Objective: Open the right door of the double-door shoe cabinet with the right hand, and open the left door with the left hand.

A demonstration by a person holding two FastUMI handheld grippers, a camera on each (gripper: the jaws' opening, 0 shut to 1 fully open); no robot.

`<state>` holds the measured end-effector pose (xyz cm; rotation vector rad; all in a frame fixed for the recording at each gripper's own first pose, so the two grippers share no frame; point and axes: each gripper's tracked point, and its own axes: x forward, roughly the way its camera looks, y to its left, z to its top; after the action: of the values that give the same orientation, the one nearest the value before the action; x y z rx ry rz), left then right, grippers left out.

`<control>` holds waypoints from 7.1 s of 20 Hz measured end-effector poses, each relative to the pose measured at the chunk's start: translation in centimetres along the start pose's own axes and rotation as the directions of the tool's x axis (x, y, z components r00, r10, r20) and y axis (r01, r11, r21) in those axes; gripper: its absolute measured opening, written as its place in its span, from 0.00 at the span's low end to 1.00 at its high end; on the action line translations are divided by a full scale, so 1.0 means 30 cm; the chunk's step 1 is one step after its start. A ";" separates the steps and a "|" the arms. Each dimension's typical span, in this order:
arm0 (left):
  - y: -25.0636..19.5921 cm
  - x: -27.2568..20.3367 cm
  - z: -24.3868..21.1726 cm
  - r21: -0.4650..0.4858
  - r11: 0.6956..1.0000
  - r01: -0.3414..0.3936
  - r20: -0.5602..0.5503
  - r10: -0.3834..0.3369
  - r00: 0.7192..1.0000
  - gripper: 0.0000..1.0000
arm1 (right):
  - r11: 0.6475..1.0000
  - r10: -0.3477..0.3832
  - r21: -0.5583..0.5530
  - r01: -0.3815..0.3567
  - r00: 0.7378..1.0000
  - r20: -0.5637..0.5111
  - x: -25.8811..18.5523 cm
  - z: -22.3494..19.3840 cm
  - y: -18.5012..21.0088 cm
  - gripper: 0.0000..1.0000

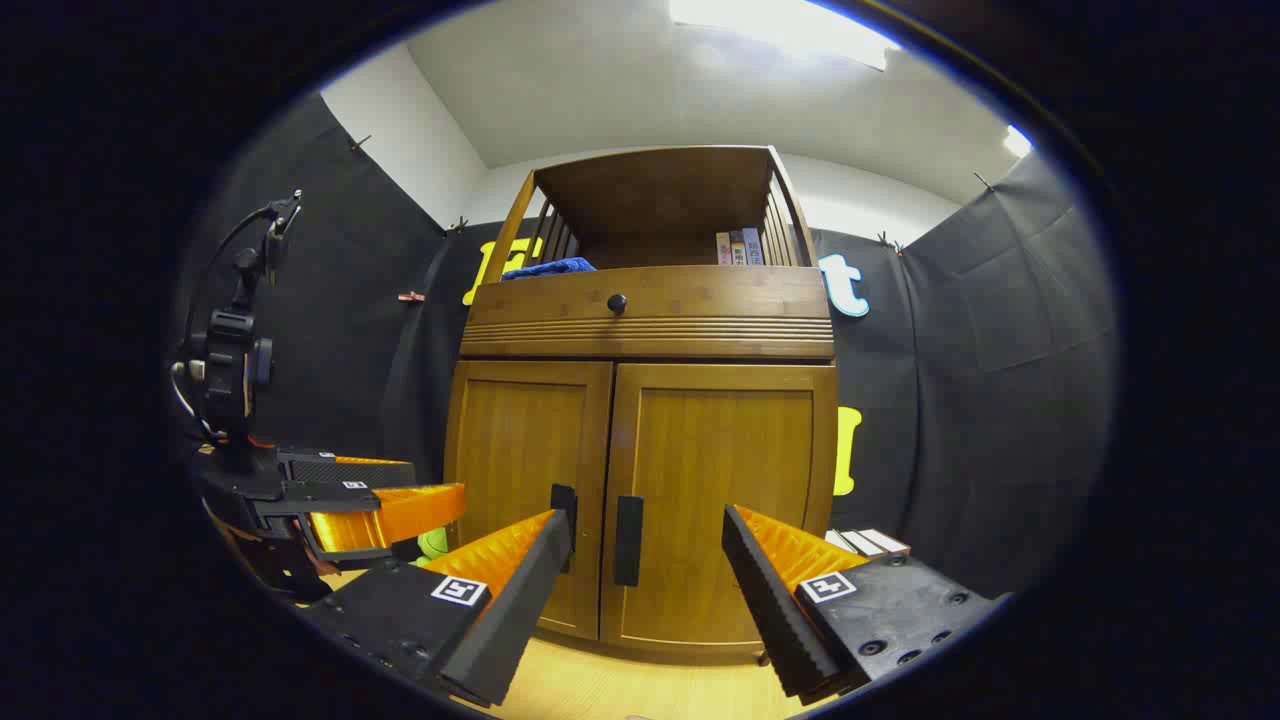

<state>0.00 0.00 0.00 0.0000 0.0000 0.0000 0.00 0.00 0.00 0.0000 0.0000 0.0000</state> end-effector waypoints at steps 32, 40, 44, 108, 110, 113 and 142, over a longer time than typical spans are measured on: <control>0.033 -0.076 -0.019 0.027 1.000 0.003 -0.026 -0.002 1.000 0.97 | 0.999 0.048 0.015 -0.046 0.989 -0.140 0.275 -0.210 0.077 0.97; 0.073 -0.118 -0.038 0.018 0.999 -0.041 -0.029 0.042 0.999 0.96 | 1.000 -0.010 0.009 0.012 0.990 -0.139 0.447 -0.288 0.083 0.95; 0.081 -0.152 -0.043 0.026 0.998 -0.058 -0.029 0.059 0.998 0.96 | 0.999 -0.042 0.014 0.045 0.985 -0.165 0.536 -0.343 0.063 0.89; -0.356 0.011 -0.165 -0.022 0.993 0.116 -0.049 -0.117 0.992 0.94 | 1.000 0.004 -0.017 -0.007 0.979 -0.202 -0.092 -0.231 -0.361 0.21; -0.361 0.026 -0.171 -0.027 0.993 0.115 -0.053 -0.116 0.992 0.95 | 0.999 -0.017 -0.034 0.011 0.980 -0.199 -0.111 -0.226 -0.394 0.20; -0.364 0.055 -0.165 -0.028 0.995 0.100 -0.049 -0.101 0.994 0.94 | 0.997 -0.058 -0.053 0.048 0.980 -0.189 -0.128 -0.221 -0.450 0.25; -0.159 0.322 -0.222 -0.023 0.995 -0.102 -0.033 0.101 0.994 0.93 | 0.977 -0.203 0.031 0.209 0.969 -0.140 -0.309 -0.139 -0.805 0.19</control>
<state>9.66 -4.76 -6.66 -0.0250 0.0314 0.1017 -9.28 -24.16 -4.16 0.0452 0.1367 -0.2086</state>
